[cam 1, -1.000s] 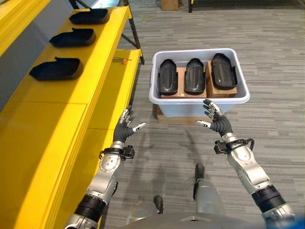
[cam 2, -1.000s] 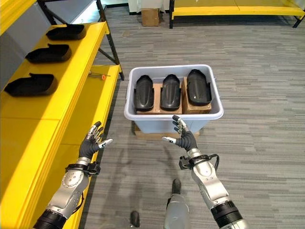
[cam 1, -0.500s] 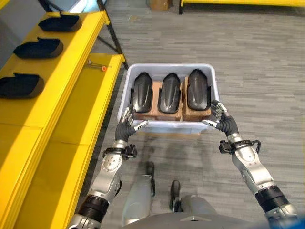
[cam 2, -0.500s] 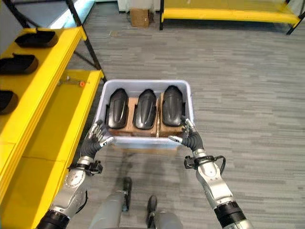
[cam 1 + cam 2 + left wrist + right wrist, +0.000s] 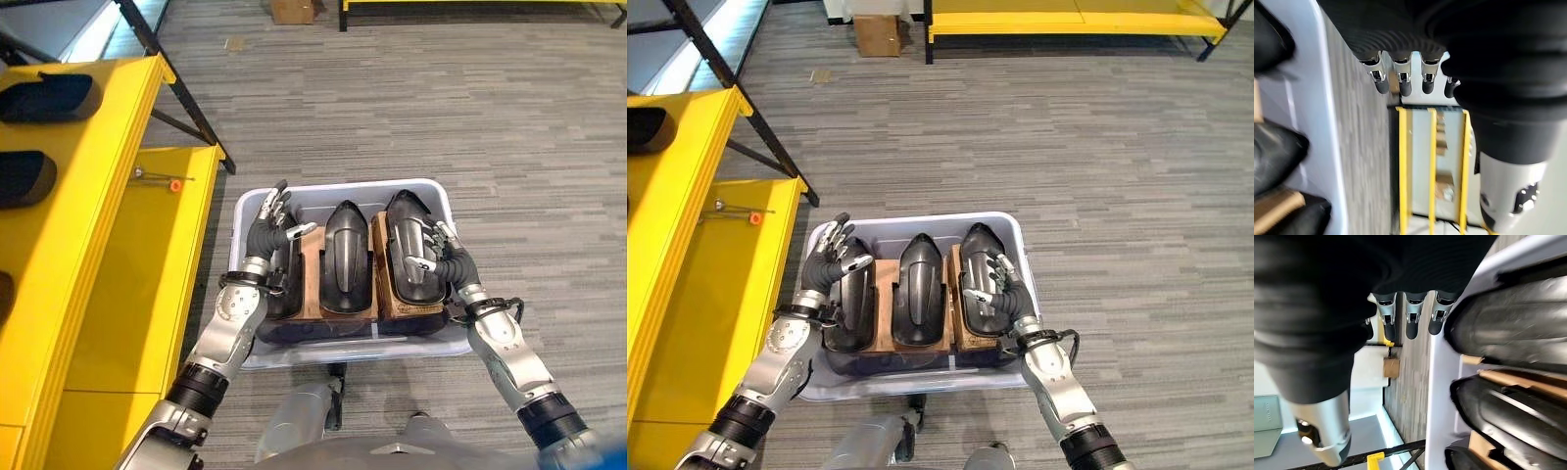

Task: Move parts from the plastic box to the shelf.

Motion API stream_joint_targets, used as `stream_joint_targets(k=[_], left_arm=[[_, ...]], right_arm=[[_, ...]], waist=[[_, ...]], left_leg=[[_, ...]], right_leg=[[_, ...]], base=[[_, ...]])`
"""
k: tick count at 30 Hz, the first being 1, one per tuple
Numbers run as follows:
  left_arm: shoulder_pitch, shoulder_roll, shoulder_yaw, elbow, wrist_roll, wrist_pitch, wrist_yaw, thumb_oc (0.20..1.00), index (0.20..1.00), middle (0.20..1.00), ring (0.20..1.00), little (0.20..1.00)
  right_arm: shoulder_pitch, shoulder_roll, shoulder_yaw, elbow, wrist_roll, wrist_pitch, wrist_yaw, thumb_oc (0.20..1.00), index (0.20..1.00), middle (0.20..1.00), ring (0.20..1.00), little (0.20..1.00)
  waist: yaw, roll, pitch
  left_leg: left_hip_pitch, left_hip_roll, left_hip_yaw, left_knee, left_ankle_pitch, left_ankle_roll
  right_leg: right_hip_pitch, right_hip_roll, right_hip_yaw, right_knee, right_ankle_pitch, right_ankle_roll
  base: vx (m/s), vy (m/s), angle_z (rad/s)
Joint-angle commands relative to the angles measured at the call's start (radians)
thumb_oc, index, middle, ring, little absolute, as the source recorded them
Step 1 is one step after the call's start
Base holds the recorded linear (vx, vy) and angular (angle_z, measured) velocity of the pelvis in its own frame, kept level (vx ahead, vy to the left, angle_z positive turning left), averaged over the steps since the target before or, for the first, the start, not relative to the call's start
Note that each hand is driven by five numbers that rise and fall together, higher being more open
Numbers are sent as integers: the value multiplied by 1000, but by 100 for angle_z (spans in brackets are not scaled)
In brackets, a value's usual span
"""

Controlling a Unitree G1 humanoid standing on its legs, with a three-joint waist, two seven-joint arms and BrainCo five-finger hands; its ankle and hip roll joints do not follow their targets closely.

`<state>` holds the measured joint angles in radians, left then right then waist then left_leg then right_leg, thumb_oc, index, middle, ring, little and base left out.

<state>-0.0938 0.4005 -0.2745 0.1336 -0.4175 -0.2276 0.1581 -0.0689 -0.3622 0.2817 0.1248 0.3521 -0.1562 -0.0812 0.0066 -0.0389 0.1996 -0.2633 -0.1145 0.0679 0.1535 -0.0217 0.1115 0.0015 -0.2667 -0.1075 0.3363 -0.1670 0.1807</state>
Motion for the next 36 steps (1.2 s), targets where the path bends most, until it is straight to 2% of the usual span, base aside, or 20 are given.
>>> stream_joint_targets(k=[1,2,3,4,5,6,7,8,9,10,12,24,25,27,29,30,31,32,35,36], left_arm=[[24,23,42,-100,24,-45,0,1000,1000,1000,1000,1000],[31,22,52,-103,20,-42,1,1000,1000,1000,1000,1000],[31,21,52,-103,20,-42,1,1000,1000,1000,1000,1000],[34,20,55,-104,16,-41,-1,1000,1000,1000,1000,1000],[33,15,59,-99,13,-42,1,1000,1000,1000,1000,1000],[33,15,59,-99,13,-42,1,1000,1000,1000,1000,1000],[57,10,75,-103,7,-42,-7,1000,1000,1000,1000,1000],[57,10,75,-103,7,-42,-7,1000,1000,1000,1000,1000],[68,6,73,-102,1,-42,-28,1000,1000,1000,1000,1000],[70,6,73,-102,1,-42,-29,1000,1000,1000,1000,1000],[110,1,77,-112,-3,-35,-54,1000,1000,1000,1000,1000],[158,-8,88,-127,-25,-19,-82,1000,1000,1000,1000,1000],[152,-13,84,-127,-26,-19,-86,1000,1000,1000,1000,1000],[145,-14,80,-124,-26,-19,-87,1000,1000,1000,1000,1000],[132,-17,75,-117,-28,-19,-91,1000,1000,1000,1000,1000],[125,-18,71,-114,-26,-20,-91,1000,1000,1000,1000,1000],[124,-19,70,-116,-33,-22,-97,1000,1000,1000,1000,1000],[125,-19,70,-118,-35,-24,-95,1000,1000,1000,1000,1000],[120,-23,67,-123,-41,-19,-86,1000,1000,1000,1000,1000],[120,-24,67,-123,-41,-19,-86,1000,1000,1000,1000,1000]], right_arm=[[-24,-6,-27,-50,6,-43,0,1000,1000,1000,1000,1000],[-23,-7,-27,-57,-2,-40,0,1000,1000,1000,1000,1000],[-23,-7,-27,-58,-2,-40,0,1000,1000,1000,1000,1000],[-29,-9,-23,-56,-5,-37,-1,1000,1000,1000,1000,1000],[-49,-12,-19,-51,1,-40,-2,1000,1000,1000,1000,1000],[-49,-12,-19,-50,1,-40,-2,1000,1000,1000,1000,1000],[-43,-12,-12,-49,4,-42,1,1000,1000,1000,1000,1000],[-43,-12,-12,-49,4,-42,1,1000,1000,1000,1000,1000],[-28,-15,-12,-51,18,-43,12,1000,1000,1000,1000,1000],[-27,-16,-11,-52,18,-43,12,1000,1000,1000,1000,1000],[-1,-27,-31,-53,29,-47,26,1000,1000,1000,1000,1000],[29,-52,-22,-67,45,-41,61,1000,1000,1000,1000,1000],[24,-59,-24,-74,45,-48,55,1000,1000,1000,1000,1000],[21,-62,-27,-72,45,-50,52,1000,1000,1000,1000,1000],[19,-69,-34,-72,49,-54,48,1000,1000,1000,1000,1000],[19,-72,-38,-73,47,-56,43,1000,1000,1000,1000,1000],[15,-76,-34,-69,45,-56,41,1000,1000,1000,1000,1000],[14,-74,-29,-68,45,-57,39,1000,1000,1000,1000,1000],[13,-66,-31,-60,49,-57,22,1000,1000,1000,1000,1000],[13,-66,-31,-60,49,-57,22,1000,1000,1000,1000,1000]], waist=[[-4,-4,-10],[-2,5,-3],[-3,5,-2],[-7,11,1],[-17,21,14],[-17,21,14],[-17,3,21],[-17,3,22],[-25,3,7],[-25,3,9],[-20,2,-27],[-16,19,-45],[-13,21,-30],[-12,19,-21],[-22,14,-9],[-31,10,-4],[-40,9,-3],[-37,10,-1],[-39,24,-2],[-39,25,-2]], left_leg=[[-35,137,29,104,-68,-75],[-3,135,34,76,-72,-70],[-1,135,34,74,-71,-70],[25,140,36,45,-65,-74],[63,154,30,13,-60,-86],[63,154,30,13,-60,-86],[95,149,18,14,-63,-100],[97,148,18,14,-63,-100],[120,157,22,-22,-48,-114],[126,158,22,-28,-45,-115],[156,172,22,-59,-28,-137],[191,220,-14,-92,19,-182],[170,229,-31,-75,39,-198],[153,228,-40,-57,48,-205],[113,229,-22,8,35,-207],[99,246,10,46,39,-208],[115,283,24,68,36,-210],[122,297,1,71,43,-216],[146,379,-73,18,99,-243],[148,380,-73,14,101,-244]], right_leg=[[-45,-18,5,28,305,-32],[-74,-20,-24,49,291,-35],[-73,-20,-25,49,290,-35],[-113,6,-37,10,231,-46],[-168,63,-25,-50,128,-61],[-167,63,-25,-50,128,-61],[-115,67,-5,-173,132,-45],[-113,67,-5,-174,132,-45],[-87,93,23,-219,124,-52],[-81,93,22,-224,126,-53],[-10,102,-14,-300,131,-60],[35,155,-42,-305,83,-106],[35,168,-58,-298,72,-122],[35,168,-67,-293,68,-126],[26,161,-88,-271,59,-133],[21,155,-97,-258,59,-137],[6,152,-91,-239,55,-141],[-1,153,-80,-230,54,-139],[-30,130,-70,-185,40,-118],[-31,130,-70,-182,38,-119]], base=[[89,169,2],[90,167,10],[78,63,-7],[95,-26,-20],[95,-25,-30],[135,-172,-23],[81,-136,8],[131,-210,25],[51,-77,51],[102,-197,33],[88,-225,17],[-10,-115,6],[-67,-147,33],[-80,-104,37],[-91,-74,34],[-61,7,33],[-39,45,41],[-10,104,47],[28,124,6],[40,132,1]])
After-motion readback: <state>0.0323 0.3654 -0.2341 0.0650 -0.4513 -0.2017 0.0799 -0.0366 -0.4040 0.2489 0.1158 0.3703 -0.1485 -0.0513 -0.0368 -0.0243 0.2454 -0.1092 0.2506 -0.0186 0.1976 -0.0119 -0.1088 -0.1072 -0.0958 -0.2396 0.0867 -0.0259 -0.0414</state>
